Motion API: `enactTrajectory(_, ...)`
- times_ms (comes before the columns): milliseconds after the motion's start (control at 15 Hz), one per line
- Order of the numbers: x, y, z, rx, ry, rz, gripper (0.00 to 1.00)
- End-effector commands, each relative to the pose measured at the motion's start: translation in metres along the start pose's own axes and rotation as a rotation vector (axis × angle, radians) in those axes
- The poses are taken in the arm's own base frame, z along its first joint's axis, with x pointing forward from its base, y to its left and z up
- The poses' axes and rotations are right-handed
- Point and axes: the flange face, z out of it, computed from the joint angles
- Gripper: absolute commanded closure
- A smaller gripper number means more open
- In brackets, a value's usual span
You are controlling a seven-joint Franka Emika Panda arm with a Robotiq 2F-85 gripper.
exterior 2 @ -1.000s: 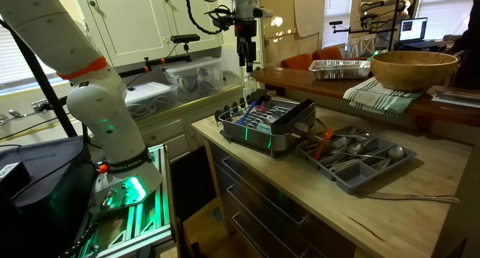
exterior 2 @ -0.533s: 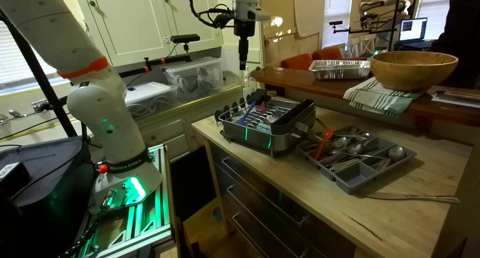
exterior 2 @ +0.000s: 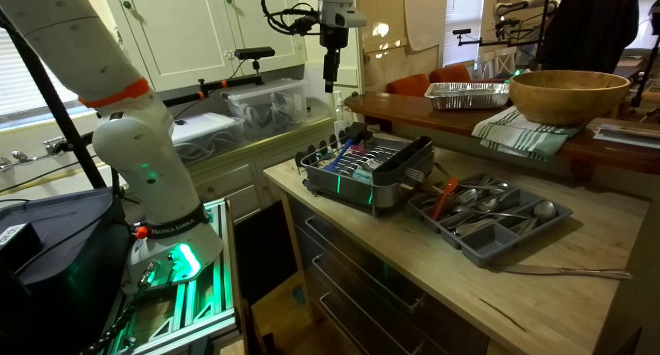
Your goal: Turn the dish rack to the left
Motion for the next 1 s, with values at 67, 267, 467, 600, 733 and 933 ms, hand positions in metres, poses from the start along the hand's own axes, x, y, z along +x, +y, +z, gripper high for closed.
enactTrajectory(67, 0.020, -0.026, 0.013, -0.033, -0.040, 0.243, 0.00)
enactTrajectory(267, 0.029, -0.041, 0.024, -0.050, -0.044, 0.403, 0.00)
enactTrajectory(467, 0.037, -0.049, 0.035, -0.078, -0.039, 0.563, 0.00)
enactTrajectory(600, 0.037, -0.048, 0.038, -0.104, -0.091, 0.656, 0.00)
enactTrajectory(733, 0.034, -0.045, 0.040, -0.083, -0.088, 0.596, 0.00)
enactTrajectory(933, 0.033, -0.045, 0.036, -0.093, -0.131, 0.612, 0.00)
